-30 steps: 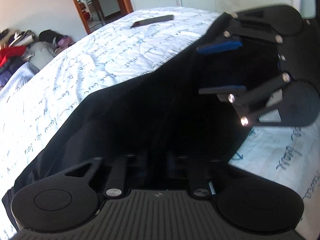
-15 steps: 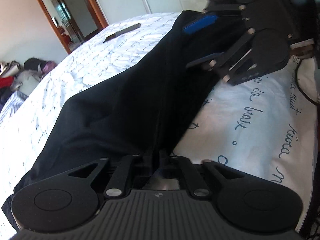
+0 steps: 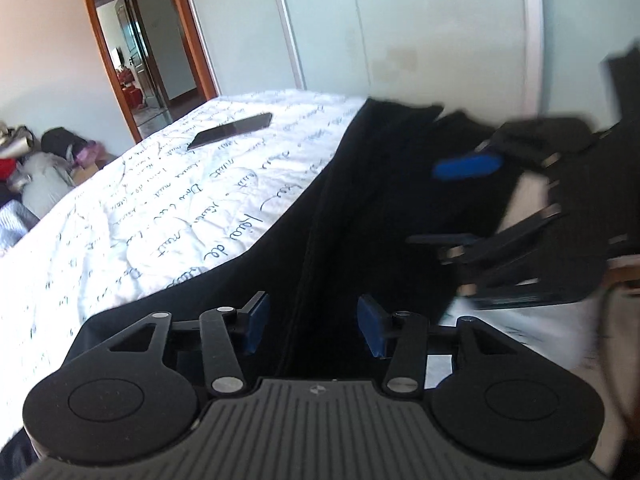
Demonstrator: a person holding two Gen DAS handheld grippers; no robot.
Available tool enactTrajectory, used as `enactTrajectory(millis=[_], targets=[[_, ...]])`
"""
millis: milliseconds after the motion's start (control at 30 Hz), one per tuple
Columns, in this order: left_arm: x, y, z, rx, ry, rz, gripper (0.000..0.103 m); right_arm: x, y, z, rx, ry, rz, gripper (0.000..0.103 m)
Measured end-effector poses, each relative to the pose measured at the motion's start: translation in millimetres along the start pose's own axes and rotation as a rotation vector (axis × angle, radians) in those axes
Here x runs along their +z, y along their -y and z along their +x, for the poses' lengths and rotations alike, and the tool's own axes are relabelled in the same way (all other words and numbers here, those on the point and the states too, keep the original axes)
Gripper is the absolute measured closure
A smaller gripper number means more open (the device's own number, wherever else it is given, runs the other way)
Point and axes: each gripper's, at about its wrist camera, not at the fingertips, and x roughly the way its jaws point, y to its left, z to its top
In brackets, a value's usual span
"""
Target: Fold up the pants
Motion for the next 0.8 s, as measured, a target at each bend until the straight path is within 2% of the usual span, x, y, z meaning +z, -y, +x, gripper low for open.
enactTrajectory(millis=[67,100,133,167,200,233,367,500,567,700,800], targets=[[3.6,3.4,18.2,0.014,-0.019,0.002,0.053,-5.5,4.8,-3.0,-0.003,-0.006,0.006,0.036],[4.5,2.8,25.0,0.021,-0.031,-0.006,0.065,-7.4,6.8,-2.6,-0.007,-0.011,0.008,0.036],[4.2,-0.5,29.8,0.027,-0.048,-0.019,0.070,-9.5,9.5,-2.6,-0.011,-0.015,0.012,0.036],[5.2,-1.2,33.5,0.023,-0.056,-0.035,0.080,-11.2,12.5,-2.7,-0.015,-0.017,0.020,0.036],[3.4,-1.9,30.0,0.015,-0.047,-0.063,0.095,-13.0,16.2,-2.9,-0.017,-0.019,0.033,0.036],[1.4,-2.1,24.7,0.011,-0.031,-0.079,0.101,-14.3,20.3,-2.9,-0.016,-0.021,0.051,0.036],[-0.4,5.9,12.8,0.040,0.021,-0.057,0.102,-16.4,43.5,4.0,0.015,-0.028,0.138,0.036],[-3.8,14.8,2.6,0.012,0.034,-0.048,0.102,-13.1,78.0,14.9,0.038,-0.026,0.239,0.036],[-8.9,24.8,-4.6,-0.005,0.031,-0.021,0.102,-9.6,99.8,21.4,0.028,-0.013,0.305,0.036],[-24.2,43.4,-5.2,0.010,0.018,0.056,0.102,0.3,147.3,41.8,0.018,0.005,0.479,0.035],[-32.2,47.0,2.9,0.017,0.001,0.049,0.102,11.9,175.7,65.4,0.024,0.015,0.557,0.035]])
